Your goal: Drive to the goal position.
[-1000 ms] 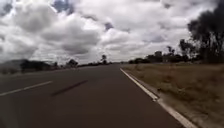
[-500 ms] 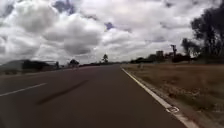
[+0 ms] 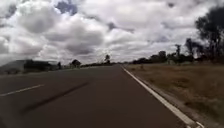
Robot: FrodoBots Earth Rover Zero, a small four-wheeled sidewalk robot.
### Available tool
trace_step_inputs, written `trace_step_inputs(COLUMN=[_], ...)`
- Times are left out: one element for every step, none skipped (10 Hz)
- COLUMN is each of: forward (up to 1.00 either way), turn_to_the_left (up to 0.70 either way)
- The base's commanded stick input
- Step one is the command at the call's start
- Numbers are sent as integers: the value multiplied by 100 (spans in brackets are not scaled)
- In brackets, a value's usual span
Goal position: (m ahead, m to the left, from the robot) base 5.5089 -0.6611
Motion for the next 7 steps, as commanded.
trace_step_inputs(forward=[80,80,80,80,80,80,80], turn_to_the_left=[-28,-16,0,0,0,0,0])
